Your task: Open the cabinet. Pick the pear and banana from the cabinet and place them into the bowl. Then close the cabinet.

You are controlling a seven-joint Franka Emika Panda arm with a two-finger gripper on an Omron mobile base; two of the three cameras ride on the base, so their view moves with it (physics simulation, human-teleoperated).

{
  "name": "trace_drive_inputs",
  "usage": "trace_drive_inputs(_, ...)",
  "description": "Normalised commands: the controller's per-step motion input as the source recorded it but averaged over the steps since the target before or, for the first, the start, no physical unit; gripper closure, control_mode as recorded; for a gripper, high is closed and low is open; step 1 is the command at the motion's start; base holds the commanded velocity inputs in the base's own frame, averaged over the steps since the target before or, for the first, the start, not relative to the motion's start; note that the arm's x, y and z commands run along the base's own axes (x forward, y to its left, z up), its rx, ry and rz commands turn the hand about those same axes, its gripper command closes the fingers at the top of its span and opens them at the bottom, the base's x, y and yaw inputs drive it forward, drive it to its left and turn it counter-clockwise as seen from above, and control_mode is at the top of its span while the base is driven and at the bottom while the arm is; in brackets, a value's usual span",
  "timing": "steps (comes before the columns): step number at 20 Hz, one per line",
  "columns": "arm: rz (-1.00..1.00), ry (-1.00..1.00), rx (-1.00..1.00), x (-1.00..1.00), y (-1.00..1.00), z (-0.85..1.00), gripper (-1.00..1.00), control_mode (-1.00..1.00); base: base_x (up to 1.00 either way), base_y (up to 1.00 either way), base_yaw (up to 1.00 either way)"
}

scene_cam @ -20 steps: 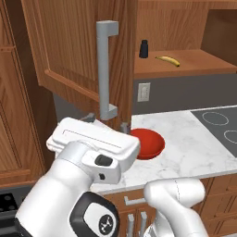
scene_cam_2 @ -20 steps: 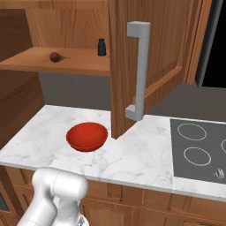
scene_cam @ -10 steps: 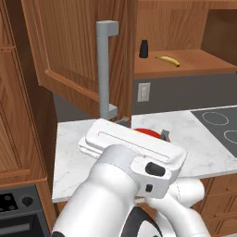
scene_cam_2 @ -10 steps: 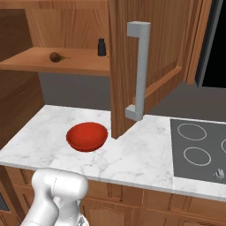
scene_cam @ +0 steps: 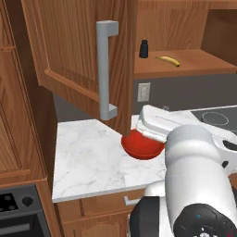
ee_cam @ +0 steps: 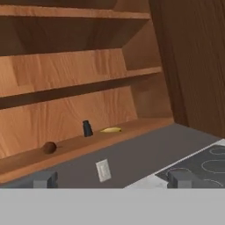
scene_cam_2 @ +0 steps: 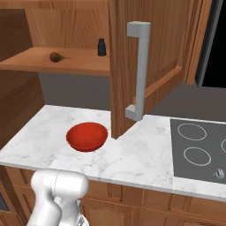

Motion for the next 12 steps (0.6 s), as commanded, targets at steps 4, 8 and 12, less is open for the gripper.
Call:
trace_drive_inputs(4, 0.27, 0.02, 0.00, 0.17, -0.28, 0.00, -1.00, -1.00, 0.00, 0.00, 0.00)
trace_drive_inputs(8, 0.36, 0.14, 0.00, 0.19, -0.07, 0.00, -1.00, -1.00, 0.00, 0.00, 0.00)
trace_drive_inputs(12, 0.37, 0.07, 0.00, 0.17, 0.00, 0.00, -1.00, -1.00, 0.00, 0.00, 0.00)
